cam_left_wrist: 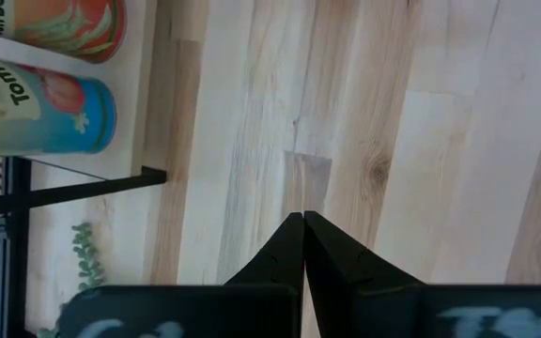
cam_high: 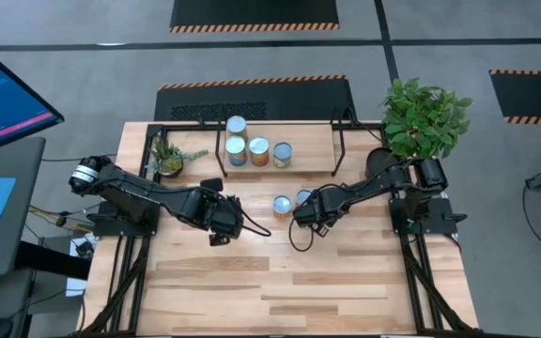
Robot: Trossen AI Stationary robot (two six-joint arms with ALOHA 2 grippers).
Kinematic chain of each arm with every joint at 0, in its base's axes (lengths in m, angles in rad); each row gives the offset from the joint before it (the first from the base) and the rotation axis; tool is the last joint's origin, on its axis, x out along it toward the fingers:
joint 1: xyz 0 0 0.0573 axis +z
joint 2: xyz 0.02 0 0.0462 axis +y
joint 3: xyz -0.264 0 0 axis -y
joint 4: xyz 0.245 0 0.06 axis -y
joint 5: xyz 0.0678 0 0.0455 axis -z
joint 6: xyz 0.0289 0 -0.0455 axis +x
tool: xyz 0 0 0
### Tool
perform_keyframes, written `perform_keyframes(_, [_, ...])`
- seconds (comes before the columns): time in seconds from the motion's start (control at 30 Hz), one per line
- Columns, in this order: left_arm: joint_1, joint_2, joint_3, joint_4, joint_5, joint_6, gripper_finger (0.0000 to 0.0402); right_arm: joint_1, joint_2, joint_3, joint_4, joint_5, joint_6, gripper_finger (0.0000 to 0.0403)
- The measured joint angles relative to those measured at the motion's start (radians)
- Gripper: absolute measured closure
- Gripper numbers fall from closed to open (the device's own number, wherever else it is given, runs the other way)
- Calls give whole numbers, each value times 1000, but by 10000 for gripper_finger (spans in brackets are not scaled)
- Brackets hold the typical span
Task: Pick and place cans onto a shelf
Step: Put the canned pineapple on the shelf
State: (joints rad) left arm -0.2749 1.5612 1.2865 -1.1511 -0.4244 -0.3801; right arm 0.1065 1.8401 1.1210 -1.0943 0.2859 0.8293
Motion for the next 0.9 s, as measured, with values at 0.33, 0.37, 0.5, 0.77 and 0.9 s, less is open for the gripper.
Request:
perform_keyframes(0.33, [0,0,0,0,0,0,401,-24,-1,0,2,-25,-10,341])
perform_keyframes(0.37, [0,0,0,0,-1,0,401,-23,-1,1,3,-25,-10,360])
perform_keyframes(0.5, [0,0,0,-1,-3,0,401,4,0,39,-29,-31,0,389])
perform_keyframes(0.77, [0,0,0,-1,-4,21,401,146,0,345,-309,-54,12,398])
perform_keyframes(0.9, [0,0,0,-1,-6,41,401,219,0,561,-435,-31,63,399])
